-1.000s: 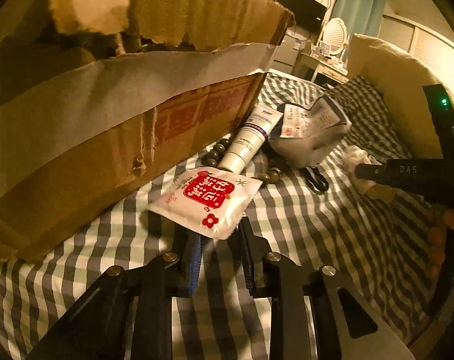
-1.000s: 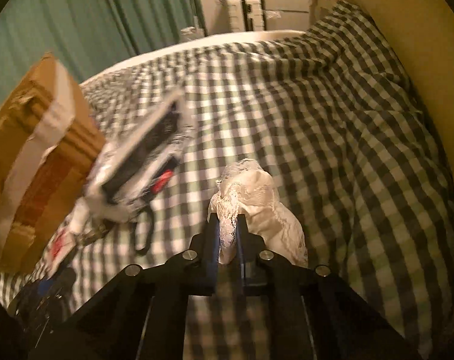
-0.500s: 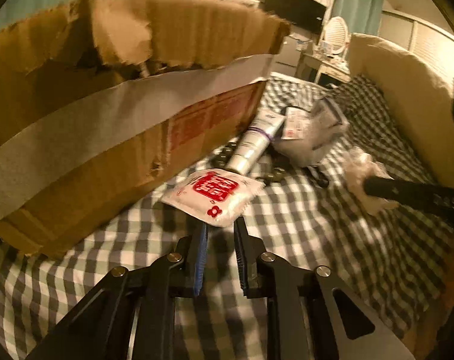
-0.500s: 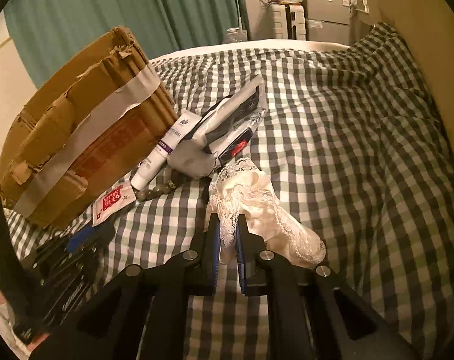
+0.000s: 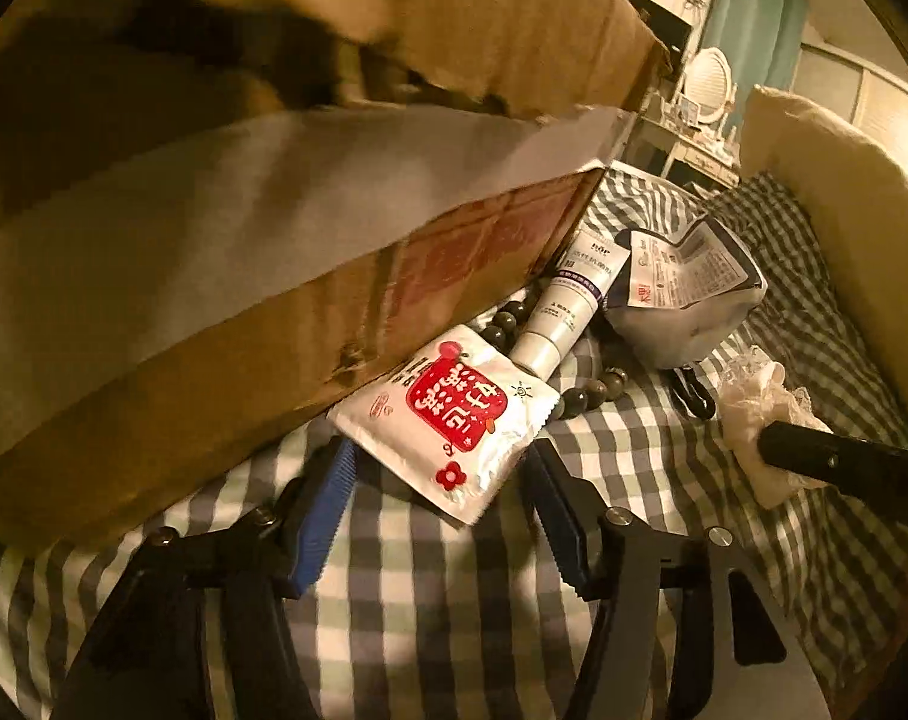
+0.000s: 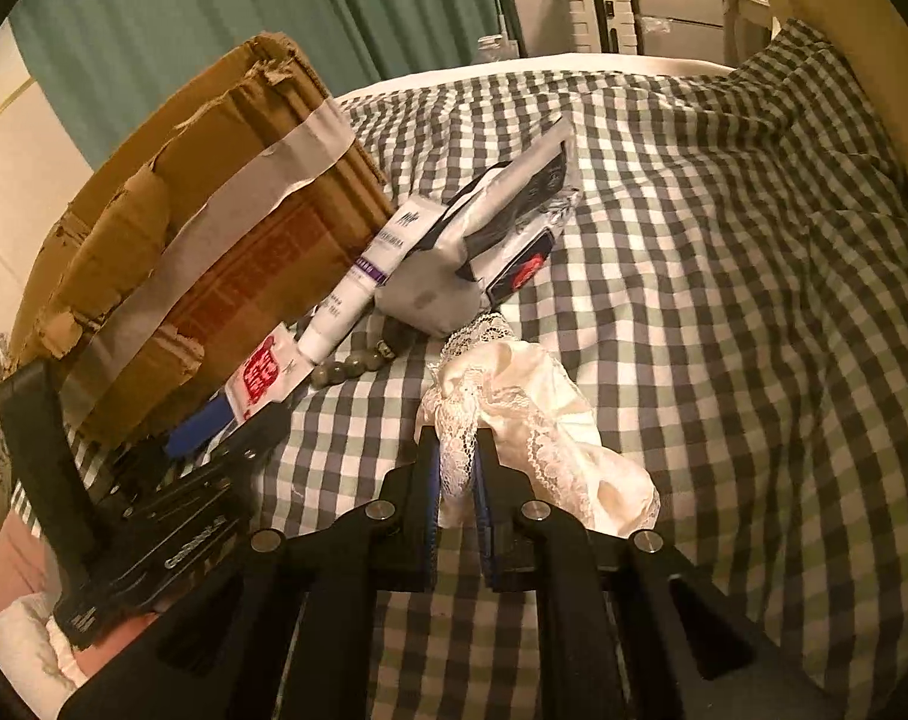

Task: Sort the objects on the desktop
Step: 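Grasp the red sachet with the left tool while the right tool grasps the white lace cloth, then carry the red sachet and lace cloth into the cardboard box and open both tools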

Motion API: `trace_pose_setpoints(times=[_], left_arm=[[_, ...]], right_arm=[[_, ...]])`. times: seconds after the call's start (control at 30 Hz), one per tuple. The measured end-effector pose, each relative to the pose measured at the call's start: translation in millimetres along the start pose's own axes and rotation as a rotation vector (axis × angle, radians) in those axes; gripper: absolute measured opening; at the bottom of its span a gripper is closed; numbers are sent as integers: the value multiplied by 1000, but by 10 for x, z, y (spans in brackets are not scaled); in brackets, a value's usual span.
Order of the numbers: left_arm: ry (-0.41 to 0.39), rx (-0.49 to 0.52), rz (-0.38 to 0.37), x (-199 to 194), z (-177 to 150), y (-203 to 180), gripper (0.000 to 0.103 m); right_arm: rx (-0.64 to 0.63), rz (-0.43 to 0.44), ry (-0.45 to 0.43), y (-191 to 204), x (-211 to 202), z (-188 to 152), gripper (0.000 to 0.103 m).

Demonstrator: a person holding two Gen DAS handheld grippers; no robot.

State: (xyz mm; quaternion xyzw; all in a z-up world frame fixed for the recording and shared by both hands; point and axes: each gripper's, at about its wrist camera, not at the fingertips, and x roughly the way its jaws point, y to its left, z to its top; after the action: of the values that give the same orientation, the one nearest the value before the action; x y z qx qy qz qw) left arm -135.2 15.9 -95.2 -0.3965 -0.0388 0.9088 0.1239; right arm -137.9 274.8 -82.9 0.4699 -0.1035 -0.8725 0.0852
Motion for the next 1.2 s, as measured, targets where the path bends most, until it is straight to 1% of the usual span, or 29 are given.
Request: trace_pose_setpoints(times=[0.03, 0.1, 0.2, 0.3, 0.33, 0.4, 0.43, 0.47, 0.6, 0.73, 0.8, 0.9, 1.0, 1.2], left_arm=[[4, 10, -3, 16, 14, -24, 69], [13, 36, 1, 43, 45, -82, 79], [7, 49, 13, 79, 88, -116, 81], [4, 44, 8, 126, 129, -116, 81], [2, 46, 1, 136, 127, -123, 81], [3, 51, -29, 128, 117, -124, 55], [5, 53, -41, 122, 112, -135, 54], [8, 58, -52, 116, 111, -147, 50], [1, 77, -72, 36, 53, -185, 46], [-11, 74, -70, -95, 25, -208, 45], [-18, 64, -82, -204, -4, -205, 45], [-41, 58, -97, -386, -25, -239, 45], [-74, 73, -108, -590, -22, -300, 45], [-150, 94, -110, -1051, 65, -318, 45]], right_arm=[[-1, 0, 2, 2, 10, 5, 11], [-1, 1, 4, 9, 20, 5, 11], [-3, 2, 6, 18, 29, 12, 11], [-4, 1, 13, 22, 50, 9, 12], [-4, 0, 15, 23, 57, 7, 12], [-4, 0, 18, 18, 56, 6, 12], [-3, -1, 17, 15, 57, 6, 12], [-2, -1, 17, 14, 58, 8, 12], [2, -2, 13, 10, 42, 0, 12], [-3, 0, -10, 35, -48, -6, 12], [-6, 7, -25, 58, -113, -22, 12], [-11, 24, -44, 127, -229, -80, 12], [-27, 43, -62, 247, -348, -170, 11], [-115, 46, -112, 545, -647, -265, 11]])
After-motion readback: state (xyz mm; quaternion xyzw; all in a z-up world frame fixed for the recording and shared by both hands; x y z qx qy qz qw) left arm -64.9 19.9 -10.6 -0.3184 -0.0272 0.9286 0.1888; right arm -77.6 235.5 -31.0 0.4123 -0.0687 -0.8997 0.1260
